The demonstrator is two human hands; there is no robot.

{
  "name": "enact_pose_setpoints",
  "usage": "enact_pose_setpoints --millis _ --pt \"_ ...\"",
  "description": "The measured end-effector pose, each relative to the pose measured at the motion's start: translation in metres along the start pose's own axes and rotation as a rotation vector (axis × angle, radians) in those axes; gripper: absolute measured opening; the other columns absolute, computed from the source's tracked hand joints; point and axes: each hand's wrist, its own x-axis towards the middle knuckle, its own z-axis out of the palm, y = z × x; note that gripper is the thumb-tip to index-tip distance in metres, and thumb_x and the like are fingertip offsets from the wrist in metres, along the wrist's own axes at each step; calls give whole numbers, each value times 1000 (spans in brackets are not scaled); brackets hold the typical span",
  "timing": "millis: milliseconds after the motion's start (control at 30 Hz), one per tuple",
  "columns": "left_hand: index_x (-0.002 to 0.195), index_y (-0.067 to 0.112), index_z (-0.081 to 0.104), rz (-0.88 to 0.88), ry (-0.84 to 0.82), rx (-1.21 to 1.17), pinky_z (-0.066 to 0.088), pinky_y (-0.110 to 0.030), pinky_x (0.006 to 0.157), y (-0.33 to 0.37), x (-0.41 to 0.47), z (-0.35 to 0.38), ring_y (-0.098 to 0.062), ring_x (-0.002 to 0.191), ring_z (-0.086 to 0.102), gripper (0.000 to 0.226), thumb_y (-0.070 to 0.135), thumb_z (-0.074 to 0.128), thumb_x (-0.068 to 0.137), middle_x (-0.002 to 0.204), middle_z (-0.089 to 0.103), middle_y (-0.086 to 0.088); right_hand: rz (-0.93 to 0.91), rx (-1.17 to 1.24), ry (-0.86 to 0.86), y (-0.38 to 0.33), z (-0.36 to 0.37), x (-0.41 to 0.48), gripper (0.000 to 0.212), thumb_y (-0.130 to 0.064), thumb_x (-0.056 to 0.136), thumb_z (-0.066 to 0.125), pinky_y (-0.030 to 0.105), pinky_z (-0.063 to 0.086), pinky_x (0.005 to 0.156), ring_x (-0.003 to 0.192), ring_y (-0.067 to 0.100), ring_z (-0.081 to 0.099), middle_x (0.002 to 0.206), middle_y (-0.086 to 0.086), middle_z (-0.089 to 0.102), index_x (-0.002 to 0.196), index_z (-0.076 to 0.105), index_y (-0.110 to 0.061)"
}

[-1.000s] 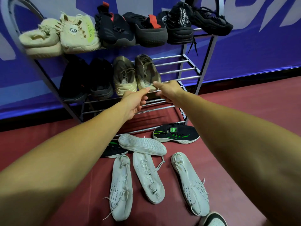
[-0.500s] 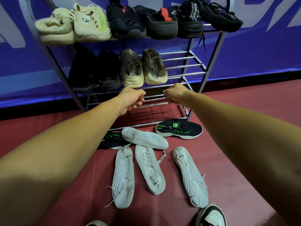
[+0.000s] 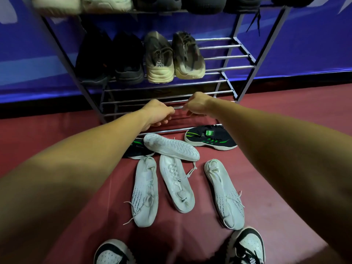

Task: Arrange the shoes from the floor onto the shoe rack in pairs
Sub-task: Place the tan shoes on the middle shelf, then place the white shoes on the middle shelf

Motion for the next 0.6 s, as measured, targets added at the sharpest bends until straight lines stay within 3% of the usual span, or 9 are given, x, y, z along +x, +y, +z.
enact_pose_setpoints --millis 133,300,467,533,600 --pt "96 5 72 -16 -23 111 46 -28 66 -21 11 2 -18 76 62 26 29 67 87 89 72 -9 5 -99 -47 5 17 10 26 -24 87 71 37 57 84 92 28 71 99 11 75 100 74 -2" --pt "93 6 73 -62 -42 224 49 -30 72 -48 26 0 -20 81 64 23 28 67 88 88 69 -6 13 -218 -155 10 40 21 15 -21 91 67 23 46 49 57 17 57 73 6 64 85 67 -7" --pt "96 11 72 -97 -101 271 56 -35 81 -77 42 1 -23 96 70 19 27 67 89 98 73 -6 -1 -368 -266 25 63 43 22 -26 89 68 22 41 52 63 21 59 67 2 62 72 60 -14" --pt "92 11 72 -126 -104 288 52 -30 71 -96 52 0 -24 88 71 19 28 66 86 94 74 -5 13 -430 -316 37 72 51 23 -28 88 69 22 44 55 61 20 61 64 2 64 71 63 -13" --pt "90 6 72 -155 -101 306 45 -24 61 -114 59 1 -22 67 63 22 26 65 84 81 71 -4 23 -488 -349 49 79 56 22 -31 87 69 23 49 62 61 17 64 69 3 69 80 69 -11"
